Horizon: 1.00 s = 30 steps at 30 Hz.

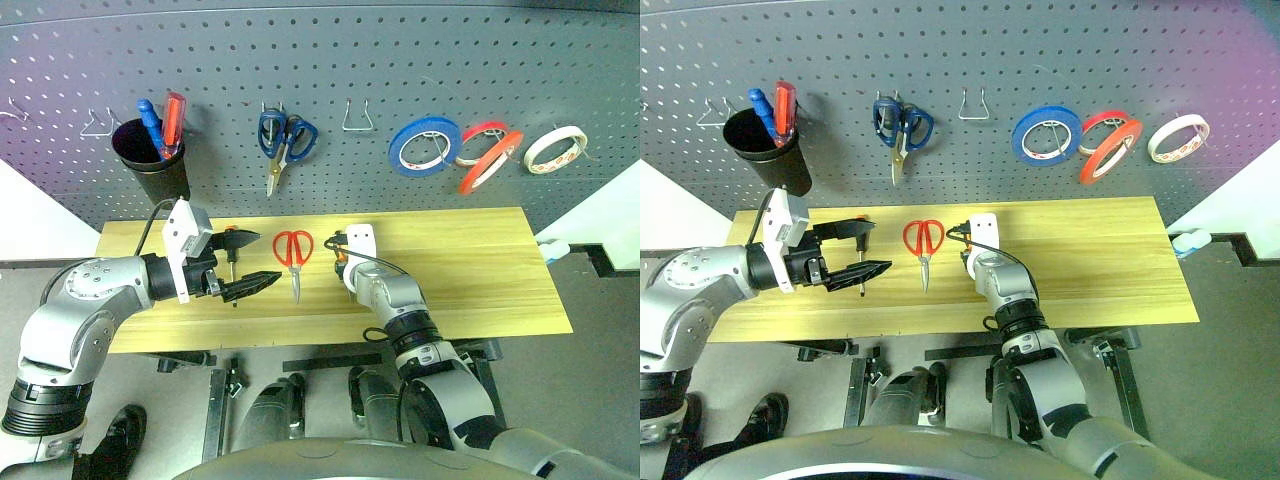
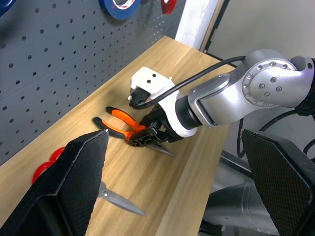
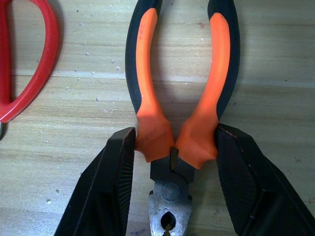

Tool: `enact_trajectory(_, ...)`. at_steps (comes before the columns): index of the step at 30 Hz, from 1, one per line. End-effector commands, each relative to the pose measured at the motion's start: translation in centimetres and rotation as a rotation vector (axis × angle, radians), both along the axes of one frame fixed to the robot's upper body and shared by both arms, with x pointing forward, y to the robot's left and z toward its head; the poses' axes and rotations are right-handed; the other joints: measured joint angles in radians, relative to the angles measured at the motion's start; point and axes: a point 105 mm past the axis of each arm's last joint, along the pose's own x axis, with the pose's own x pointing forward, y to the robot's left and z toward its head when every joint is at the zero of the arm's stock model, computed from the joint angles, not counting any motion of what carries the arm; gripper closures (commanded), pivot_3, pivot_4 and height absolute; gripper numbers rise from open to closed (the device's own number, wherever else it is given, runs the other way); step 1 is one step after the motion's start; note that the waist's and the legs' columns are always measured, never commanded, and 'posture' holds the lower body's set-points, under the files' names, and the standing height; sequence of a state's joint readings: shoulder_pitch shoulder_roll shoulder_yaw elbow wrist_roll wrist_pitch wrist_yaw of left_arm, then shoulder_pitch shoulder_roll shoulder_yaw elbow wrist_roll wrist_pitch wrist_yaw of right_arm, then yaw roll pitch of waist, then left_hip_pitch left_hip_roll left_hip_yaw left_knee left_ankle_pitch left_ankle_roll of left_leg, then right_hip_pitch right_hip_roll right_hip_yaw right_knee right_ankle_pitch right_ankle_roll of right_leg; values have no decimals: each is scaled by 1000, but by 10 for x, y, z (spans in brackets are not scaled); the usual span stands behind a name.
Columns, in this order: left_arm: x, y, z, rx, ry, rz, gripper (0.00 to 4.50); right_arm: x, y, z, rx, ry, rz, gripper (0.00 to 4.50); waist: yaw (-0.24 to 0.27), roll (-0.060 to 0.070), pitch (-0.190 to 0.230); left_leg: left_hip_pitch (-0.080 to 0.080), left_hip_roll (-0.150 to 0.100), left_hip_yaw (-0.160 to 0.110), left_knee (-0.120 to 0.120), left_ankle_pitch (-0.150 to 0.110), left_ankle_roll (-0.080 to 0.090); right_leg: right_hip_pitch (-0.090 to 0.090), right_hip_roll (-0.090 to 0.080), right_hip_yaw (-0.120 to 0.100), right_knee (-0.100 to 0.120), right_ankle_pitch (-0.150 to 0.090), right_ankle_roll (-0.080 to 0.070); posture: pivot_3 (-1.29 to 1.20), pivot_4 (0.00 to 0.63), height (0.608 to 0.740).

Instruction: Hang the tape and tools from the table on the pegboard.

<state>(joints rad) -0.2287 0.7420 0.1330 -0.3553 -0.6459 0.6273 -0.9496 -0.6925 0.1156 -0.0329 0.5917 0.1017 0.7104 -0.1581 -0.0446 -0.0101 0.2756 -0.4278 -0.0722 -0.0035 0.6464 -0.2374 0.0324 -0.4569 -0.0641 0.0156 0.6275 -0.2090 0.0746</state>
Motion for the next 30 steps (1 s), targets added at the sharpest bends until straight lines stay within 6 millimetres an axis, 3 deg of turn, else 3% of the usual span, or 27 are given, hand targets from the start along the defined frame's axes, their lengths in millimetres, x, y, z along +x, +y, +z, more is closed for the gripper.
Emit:
enact_trajectory(1, -3, 0, 10, -1, -43, -7, 0, 9, -1, 17, 33, -68, 11, 2433, 0, 0, 0, 0, 0, 0, 0, 0, 0, 0, 0, 0, 0, 0, 0, 27, 288, 740)
enact_trajectory(12, -3, 0, 9, -10, -30, -4, 0, -4, -9, 29, 68, -149, 168, 2433, 0, 0, 2, -2, 0, 0, -1, 0, 0, -1, 0, 0, -1, 0, 0, 6, 294, 740)
enact_trajectory(17, -2, -1, 9, -8, -34, -12, 0, -16, -5, 34, 188, -173, 243, 2433, -1, -1, 3, -2, 0, 0, -1, 0, 0, -2, 0, 0, -2, 0, 0, -2, 288, 740)
enact_trajectory(24, 0, 2, 9, -19, -31, -5, 0, -30, -27, 44, 269, -240, 307, 2433, 3, -1, 3, -4, 0, -1, -1, 0, 0, -2, 0, -1, -5, 0, 0, -23, 278, 740)
enact_trajectory(26, 0, 4, 10, -19, -31, 0, 0, -36, -32, 45, 222, -282, 363, 2433, 2, -1, 3, -6, 0, -1, -1, 0, 0, -3, 0, -1, -6, 0, 0, -23, 276, 740)
enact_trajectory(30, 0, 7, 11, -17, -33, 8, 0, -50, -39, 49, 324, -319, 370, 2433, 0, -1, 3, -7, 0, -1, -3, 0, 0, -4, 0, -1, -7, 1, 3, -23, 274, 740)
